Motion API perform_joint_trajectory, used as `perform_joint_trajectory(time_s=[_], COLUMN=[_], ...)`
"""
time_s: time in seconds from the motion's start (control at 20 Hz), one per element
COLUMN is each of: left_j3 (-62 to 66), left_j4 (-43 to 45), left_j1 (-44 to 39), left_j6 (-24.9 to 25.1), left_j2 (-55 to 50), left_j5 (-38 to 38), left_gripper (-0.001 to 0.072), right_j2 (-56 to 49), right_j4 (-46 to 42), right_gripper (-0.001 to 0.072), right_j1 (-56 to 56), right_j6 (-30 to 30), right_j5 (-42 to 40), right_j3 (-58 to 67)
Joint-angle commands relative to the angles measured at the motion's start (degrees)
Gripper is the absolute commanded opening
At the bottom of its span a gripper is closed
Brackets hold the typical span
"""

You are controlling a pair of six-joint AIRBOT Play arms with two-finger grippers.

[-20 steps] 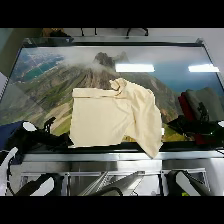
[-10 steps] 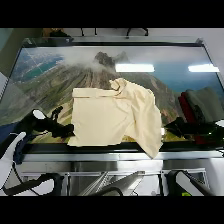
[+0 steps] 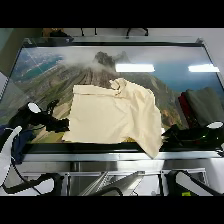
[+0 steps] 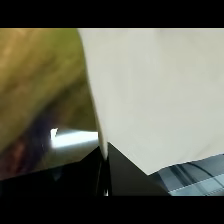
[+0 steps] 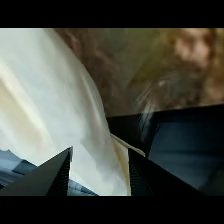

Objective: Fold the shirts.

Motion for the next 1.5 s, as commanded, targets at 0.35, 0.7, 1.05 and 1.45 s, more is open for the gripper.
perform_joint_trajectory(time_s=[0.35, 0.7, 1.05, 1.45], left_j3=[0.3, 0.4, 0.2, 0.2], left_j4=[0.4, 0.5, 0.5, -0.2], left_j1=[0.8, 0.8, 0.8, 0.8], left_j6=[0.9, 0.9, 0.9, 2.2], left_j2=[0.0, 2.3, 3.2, 3.3], left_j5=[-0.4, 0.4, 0.1, 0.5], left_gripper=[0.0012, 0.0012, 0.0012, 0.0012], right_j2=[-9.0, -4.8, -5.9, -5.9], right_j4=[13.9, 13.9, 10.8, 15.0], right_gripper=[0.0318, 0.023, 0.0227, 0.002], right_j1=[3.9, 3.9, 3.9, 4.0], right_j6=[-12.8, -10.9, -10.9, -14.8], right_j5=[0.8, 5.6, 6.1, 4.2], right_j3=[0.7, 3.8, 0.6, -1.7])
